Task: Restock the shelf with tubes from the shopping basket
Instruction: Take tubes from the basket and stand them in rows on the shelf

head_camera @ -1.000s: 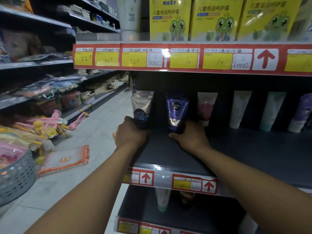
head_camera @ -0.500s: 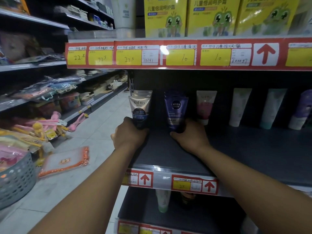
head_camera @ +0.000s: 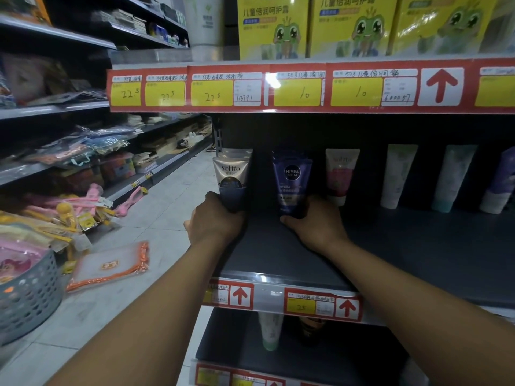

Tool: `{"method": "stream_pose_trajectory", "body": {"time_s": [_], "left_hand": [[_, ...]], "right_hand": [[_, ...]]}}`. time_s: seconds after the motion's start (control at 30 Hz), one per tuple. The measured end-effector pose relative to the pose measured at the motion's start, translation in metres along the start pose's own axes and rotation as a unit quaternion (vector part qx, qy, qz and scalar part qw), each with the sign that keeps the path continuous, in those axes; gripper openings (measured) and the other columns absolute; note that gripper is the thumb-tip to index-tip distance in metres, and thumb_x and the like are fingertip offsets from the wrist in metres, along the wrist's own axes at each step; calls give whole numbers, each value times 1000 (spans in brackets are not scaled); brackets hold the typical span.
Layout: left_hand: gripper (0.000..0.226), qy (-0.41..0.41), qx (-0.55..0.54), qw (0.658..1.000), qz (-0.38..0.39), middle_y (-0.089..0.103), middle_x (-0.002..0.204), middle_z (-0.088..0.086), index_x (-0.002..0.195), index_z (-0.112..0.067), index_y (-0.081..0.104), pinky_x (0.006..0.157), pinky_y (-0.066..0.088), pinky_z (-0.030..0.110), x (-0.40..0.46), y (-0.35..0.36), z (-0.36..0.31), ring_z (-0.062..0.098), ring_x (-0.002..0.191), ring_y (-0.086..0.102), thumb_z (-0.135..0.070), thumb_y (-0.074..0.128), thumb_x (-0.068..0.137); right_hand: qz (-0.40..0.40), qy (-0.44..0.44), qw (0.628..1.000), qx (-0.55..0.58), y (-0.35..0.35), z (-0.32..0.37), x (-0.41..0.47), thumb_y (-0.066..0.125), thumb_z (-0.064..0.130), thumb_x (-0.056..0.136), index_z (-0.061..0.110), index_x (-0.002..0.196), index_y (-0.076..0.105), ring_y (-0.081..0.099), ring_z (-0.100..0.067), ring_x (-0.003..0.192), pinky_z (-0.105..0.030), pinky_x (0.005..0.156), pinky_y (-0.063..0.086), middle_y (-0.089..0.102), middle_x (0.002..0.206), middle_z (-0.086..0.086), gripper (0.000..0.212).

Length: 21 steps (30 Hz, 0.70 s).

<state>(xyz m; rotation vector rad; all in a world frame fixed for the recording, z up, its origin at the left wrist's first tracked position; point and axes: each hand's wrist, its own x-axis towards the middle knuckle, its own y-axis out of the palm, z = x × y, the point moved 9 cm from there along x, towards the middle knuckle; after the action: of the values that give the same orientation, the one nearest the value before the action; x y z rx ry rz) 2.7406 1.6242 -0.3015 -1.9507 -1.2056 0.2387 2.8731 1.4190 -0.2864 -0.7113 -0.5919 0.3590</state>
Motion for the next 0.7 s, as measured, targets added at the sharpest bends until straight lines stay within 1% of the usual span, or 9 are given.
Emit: {"method": "stream_pose_trajectory", "body": {"time_s": [0.17, 0.43, 0.57, 0.7], "left_hand": [[59, 5, 1, 1000, -1, 70, 127, 5, 131, -23, 56, 101, 47, 50, -1, -1, -2, 32, 117, 63, -57, 72, 86], [60, 6, 0, 1000, -3, 69, 128, 5, 132, -23, 56, 102, 46, 50, 0, 0, -2, 33, 118, 63, -59, 71, 86], [61, 5, 0, 1000, -6, 70, 129, 5, 132, -23, 56, 102, 47, 50, 0, -1, -2, 33, 118, 64, -60, 72, 86], [60, 7, 1, 1000, -3, 69, 128, 5, 132, -22, 55, 103, 46, 50, -2, -2, -3, 32, 117, 64, -58, 72, 87]], "right_hand": [[-2, 2, 1000, 2, 1, -2, 1, 83, 34, 85, 15, 120, 70, 68, -27, 111, -24, 83, 44, 73, 120, -8, 42], [-3, 2, 1000, -2, 2, -3, 2, 83, 35, 85, 14, 120, 69, 67, -27, 111, -25, 83, 45, 72, 121, -8, 43], [-2, 5, 1000, 0, 3, -5, 3, 83, 37, 84, 16, 119, 70, 68, -25, 109, -23, 80, 42, 73, 119, -6, 43], [-4, 1, 1000, -5, 2, -4, 3, 83, 36, 85, 16, 118, 71, 68, -26, 109, -22, 79, 40, 73, 118, -7, 41]]}}
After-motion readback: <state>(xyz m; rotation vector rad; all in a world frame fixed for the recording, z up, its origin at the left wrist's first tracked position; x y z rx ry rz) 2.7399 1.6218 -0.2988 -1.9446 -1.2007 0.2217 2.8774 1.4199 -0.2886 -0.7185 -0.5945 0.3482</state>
